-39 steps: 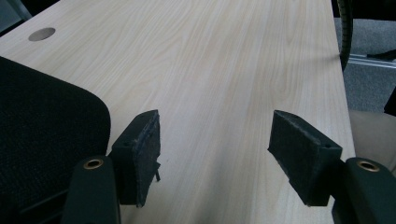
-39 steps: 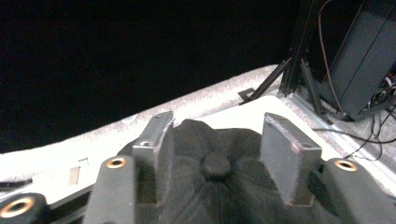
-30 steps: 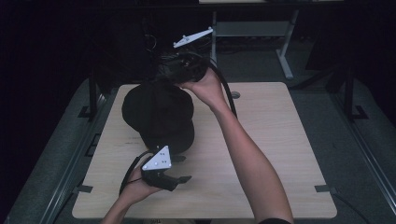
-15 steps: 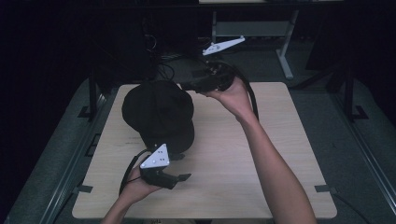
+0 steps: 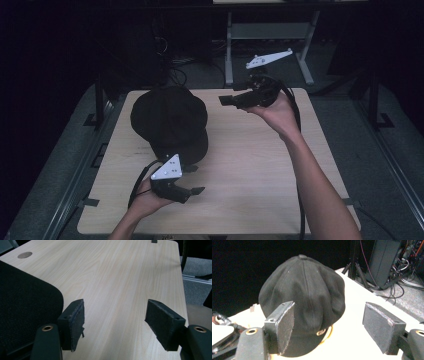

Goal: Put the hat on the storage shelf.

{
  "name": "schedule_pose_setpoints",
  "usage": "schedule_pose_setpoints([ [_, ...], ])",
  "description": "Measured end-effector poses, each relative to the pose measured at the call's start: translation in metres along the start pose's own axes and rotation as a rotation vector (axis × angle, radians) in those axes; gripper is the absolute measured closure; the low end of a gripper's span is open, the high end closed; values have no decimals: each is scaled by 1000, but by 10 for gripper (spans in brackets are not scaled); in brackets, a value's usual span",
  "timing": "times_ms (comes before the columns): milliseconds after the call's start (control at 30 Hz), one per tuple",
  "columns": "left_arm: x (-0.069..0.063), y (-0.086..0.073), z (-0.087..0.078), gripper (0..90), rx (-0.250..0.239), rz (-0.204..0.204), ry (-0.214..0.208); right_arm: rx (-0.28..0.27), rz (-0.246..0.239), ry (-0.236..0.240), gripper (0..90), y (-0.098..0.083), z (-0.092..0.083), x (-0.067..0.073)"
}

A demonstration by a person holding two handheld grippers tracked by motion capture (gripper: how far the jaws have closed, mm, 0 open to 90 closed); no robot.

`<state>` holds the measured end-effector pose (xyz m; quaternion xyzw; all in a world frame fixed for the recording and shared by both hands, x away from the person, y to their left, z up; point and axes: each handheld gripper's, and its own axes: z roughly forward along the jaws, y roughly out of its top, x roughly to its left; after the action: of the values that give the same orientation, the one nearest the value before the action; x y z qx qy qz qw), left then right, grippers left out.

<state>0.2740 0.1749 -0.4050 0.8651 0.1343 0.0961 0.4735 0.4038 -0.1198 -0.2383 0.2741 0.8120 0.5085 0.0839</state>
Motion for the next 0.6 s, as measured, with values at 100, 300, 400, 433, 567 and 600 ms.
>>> schedule_pose_setpoints([
  [100, 1, 0, -1, 308, 5, 8, 6, -2, 6, -11, 248, -7, -7, 0],
  [300, 2, -1, -2, 304, -14, -15, 8, 8, 12, -16, 250, -23, -17, 0],
  [400, 3, -1, -3, 304, -4, -12, 6, 15, 22, -17, 248, -32, -21, 0],
  [433, 3, -1, -2, 304, -3, -9, 6, 21, 22, -18, 243, -35, -22, 0],
  [567, 4, -1, -4, 304, -4, -12, 2, 16, 30, -28, 235, -47, -27, 0],
  [600, 4, -1, -4, 304, -2, -11, 1, 15, 36, -31, 230, -50, -27, 0],
])
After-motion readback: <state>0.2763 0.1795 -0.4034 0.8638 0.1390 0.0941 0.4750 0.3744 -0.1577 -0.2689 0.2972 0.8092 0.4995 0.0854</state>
